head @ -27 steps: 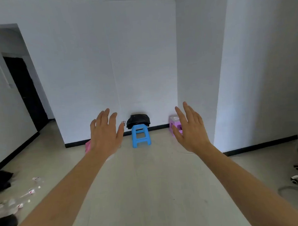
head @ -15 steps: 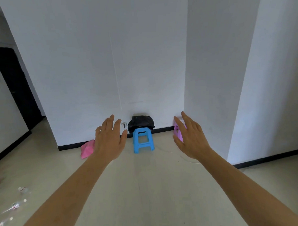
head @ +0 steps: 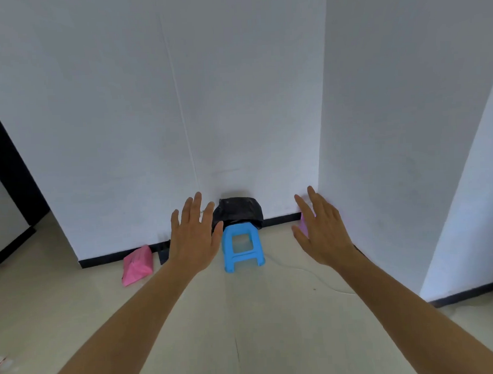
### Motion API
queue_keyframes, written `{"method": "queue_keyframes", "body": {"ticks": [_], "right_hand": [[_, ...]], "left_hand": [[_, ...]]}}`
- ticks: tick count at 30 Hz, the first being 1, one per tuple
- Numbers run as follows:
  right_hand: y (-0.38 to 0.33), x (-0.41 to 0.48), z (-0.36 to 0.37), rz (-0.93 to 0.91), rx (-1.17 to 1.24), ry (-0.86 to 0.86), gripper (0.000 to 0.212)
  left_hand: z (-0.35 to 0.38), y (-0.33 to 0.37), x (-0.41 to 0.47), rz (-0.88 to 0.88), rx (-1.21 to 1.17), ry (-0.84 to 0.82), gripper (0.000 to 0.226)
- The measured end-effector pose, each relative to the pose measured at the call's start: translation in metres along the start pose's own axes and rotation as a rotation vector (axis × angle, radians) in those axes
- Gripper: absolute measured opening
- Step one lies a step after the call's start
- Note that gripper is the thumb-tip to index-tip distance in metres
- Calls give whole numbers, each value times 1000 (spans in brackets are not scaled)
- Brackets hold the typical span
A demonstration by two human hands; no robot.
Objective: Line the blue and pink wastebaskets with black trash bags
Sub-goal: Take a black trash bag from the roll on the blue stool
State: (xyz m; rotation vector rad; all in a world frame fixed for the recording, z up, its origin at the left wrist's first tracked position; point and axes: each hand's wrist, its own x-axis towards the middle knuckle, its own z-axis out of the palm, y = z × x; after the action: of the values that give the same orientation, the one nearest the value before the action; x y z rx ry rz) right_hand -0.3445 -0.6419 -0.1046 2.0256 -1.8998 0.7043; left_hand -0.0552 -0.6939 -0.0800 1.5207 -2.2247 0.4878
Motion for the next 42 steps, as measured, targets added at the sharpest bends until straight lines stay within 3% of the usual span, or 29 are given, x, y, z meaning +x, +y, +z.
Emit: {"method": "queue_keyframes", "body": {"ticks": [8,14,21,31,37,42], "right_hand": [[12,211,104,-15,68,-54,69],[19,355,217,-58,30,-36,68],[41,523,331,-56,-48,-133,69],[176,679,477,21,-122,-225,66],[248,748,606,78,-61,-486,67],[278,806,672,53,-69,-619,67]], "left_hand": [[78,-93,159,-27,11,13,63],[175,-165,275,-126,-22,37,58],[293,-228,444,-57,-6,-52,63],[480,-214,655,4,-59,-158,66],[614,-209,730,-51,-3,-412,64],[677,-219,774,-80,15,-521,66]]}}
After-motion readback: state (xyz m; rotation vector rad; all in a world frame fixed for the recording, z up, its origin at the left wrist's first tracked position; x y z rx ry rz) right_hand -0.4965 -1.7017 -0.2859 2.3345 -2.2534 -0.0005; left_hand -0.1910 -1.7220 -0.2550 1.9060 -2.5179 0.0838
